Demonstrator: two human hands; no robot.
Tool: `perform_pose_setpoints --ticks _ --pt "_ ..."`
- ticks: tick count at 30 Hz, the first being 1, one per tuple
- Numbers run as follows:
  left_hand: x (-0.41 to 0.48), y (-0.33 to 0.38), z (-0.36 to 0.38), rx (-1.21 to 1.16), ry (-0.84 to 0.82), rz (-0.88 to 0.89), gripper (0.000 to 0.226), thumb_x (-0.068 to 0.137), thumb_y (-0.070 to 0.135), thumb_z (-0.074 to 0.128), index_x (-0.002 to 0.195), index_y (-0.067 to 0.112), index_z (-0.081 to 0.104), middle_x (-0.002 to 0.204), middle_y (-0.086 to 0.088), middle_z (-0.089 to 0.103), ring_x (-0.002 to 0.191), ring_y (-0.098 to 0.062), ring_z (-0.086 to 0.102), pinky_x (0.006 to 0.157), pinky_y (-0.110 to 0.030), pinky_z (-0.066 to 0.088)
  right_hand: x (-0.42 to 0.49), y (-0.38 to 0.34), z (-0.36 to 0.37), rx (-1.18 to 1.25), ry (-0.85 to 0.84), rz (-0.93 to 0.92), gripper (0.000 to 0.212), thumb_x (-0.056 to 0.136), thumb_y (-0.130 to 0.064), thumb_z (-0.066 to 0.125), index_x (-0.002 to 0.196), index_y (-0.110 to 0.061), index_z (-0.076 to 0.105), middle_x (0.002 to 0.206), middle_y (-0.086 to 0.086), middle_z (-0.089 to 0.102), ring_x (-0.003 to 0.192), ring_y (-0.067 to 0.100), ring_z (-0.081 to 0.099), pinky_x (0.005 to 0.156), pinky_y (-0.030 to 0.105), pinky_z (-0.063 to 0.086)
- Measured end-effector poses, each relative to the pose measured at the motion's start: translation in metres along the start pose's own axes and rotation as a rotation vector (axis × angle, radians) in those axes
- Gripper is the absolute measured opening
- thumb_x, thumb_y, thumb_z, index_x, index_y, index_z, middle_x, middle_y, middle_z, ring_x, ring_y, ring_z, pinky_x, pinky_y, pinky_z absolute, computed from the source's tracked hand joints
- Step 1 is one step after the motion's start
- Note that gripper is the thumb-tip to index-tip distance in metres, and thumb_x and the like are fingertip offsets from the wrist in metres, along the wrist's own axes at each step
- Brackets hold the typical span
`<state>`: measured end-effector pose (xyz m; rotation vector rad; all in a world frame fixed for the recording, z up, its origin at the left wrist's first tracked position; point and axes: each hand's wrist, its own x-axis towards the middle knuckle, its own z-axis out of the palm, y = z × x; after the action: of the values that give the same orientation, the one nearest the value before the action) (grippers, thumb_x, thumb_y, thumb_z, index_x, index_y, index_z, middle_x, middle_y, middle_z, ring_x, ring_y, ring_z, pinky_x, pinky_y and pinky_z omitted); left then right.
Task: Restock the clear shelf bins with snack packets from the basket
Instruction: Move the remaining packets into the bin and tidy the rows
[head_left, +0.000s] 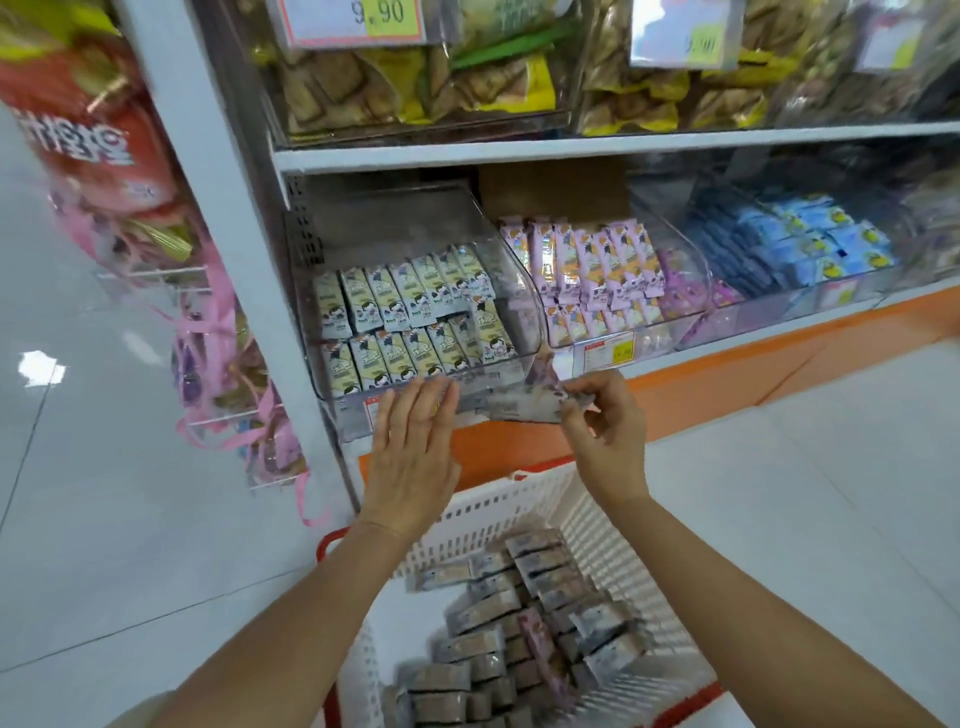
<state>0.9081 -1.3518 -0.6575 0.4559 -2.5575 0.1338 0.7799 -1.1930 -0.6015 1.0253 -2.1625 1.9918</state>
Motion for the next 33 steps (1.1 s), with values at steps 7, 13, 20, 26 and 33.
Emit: perform_pose_setpoints --ticks 7,13,20,26,33 --pt "0.01 -0.013 -0.026 0.048 -0.116 -0.081 0.079 0.069 0.016 0.069 0.143 0.004 0.045 0.146 -0.013 0.045 0.138 -0.031 0.037 0.118 -0.05 0.016 0.036 -0.03 0.036 0.018 0.0 -0.054 0.013 0.088 -0.005 0.061 0.092 -0.016 0.055 0.084 -0.008 0.056 0.074 0.009 0.056 0.059 0.028 0.049" --pt "0.011 -0.02 -0.033 0.043 -0.159 -0.048 0.08 0.07 0.016 0.072 0.144 0.009 0.044 0.145 -0.009 0.047 0.135 -0.029 0.041 0.116 -0.047 0.02 0.05 -0.011 0.071 -0.248 -0.012 0.013 0.012 0.09 -0.02 0.066 0.09 -0.02 0.054 0.09 0.0 0.058 0.083 0.016 0.058 0.072 0.039 0.055" --pt "0.009 -0.026 -0.031 0.037 -0.154 -0.024 0.087 0.065 0.017 0.076 0.146 0.009 0.044 0.146 -0.009 0.049 0.135 -0.028 0.046 0.115 -0.045 0.019 0.049 -0.005 0.089 -0.522 -0.005 -0.069 0.012 0.087 -0.016 0.069 0.098 -0.019 0.064 0.101 0.0 0.054 0.09 0.017 0.054 0.069 0.027 0.045" --pt "0.008 -0.033 -0.023 0.03 -0.104 0.021 0.086 0.067 0.011 0.067 0.148 0.007 0.037 0.146 -0.011 0.048 0.133 -0.029 0.041 0.115 -0.046 0.018 0.062 0.002 0.093 -0.736 -0.026 0.005 0.007 0.08 -0.009 0.069 0.084 -0.011 0.074 0.091 0.012 0.062 0.085 0.023 0.054 0.07 0.025 0.041" --pt "0.005 -0.039 -0.016 0.028 -0.155 0.053 0.094 0.07 0.012 0.072 0.152 0.006 0.027 0.154 -0.012 0.037 0.14 -0.029 0.032 0.12 -0.045 0.0 0.06 0.003 0.095 -0.771 -0.053 -0.02 0.014 0.083 -0.004 0.062 0.083 -0.002 0.076 0.086 0.015 0.062 0.08 0.032 0.061 0.075 0.043 0.054"
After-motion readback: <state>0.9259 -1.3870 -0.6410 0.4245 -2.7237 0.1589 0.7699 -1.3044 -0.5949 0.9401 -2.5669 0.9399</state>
